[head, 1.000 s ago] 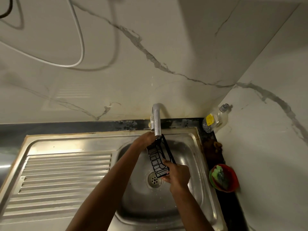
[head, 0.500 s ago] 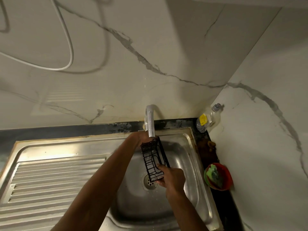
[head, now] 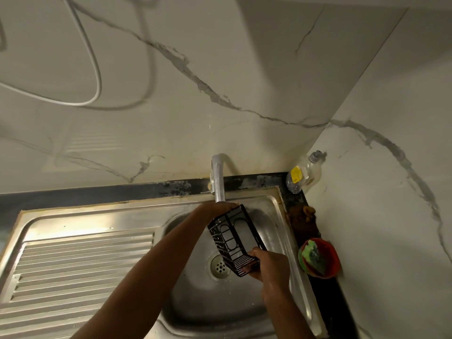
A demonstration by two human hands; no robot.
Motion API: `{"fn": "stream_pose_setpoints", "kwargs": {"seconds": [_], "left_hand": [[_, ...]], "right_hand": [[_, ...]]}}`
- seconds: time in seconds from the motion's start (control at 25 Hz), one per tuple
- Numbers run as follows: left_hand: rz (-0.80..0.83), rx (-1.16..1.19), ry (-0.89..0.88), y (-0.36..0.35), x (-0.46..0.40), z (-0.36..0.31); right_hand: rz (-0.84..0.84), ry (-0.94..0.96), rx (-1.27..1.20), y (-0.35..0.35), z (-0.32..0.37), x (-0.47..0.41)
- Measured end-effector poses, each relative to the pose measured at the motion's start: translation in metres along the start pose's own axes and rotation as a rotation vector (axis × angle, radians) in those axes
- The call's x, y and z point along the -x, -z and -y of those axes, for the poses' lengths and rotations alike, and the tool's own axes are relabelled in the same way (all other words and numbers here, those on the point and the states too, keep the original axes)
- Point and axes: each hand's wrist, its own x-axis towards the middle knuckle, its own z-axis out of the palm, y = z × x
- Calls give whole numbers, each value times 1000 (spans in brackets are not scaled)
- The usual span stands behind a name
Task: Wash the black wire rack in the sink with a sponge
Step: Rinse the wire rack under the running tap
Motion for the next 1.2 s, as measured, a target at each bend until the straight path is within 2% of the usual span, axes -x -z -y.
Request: {"fn": "stream_pose_setpoints", "kwargs": {"seconds": [0.2, 0.44, 0.68, 0.88, 1.2], "left_hand": [[-86, 61, 10, -2, 29, -6], [-131, -11, -50, 9, 63, -25], [-90, -73, -49, 10, 86, -29], [-1, 17, -39, 19, 77, -24], [2, -45, -66, 31, 93, -34]], "right_hand": [[14, -62, -92, 5, 2, 0], [55, -56, -84, -7, 1, -3], [94, -50, -46, -15, -3, 0], [95, -49, -31, -21, 0, 0], [91, -74, -23, -35, 6, -6]]}}
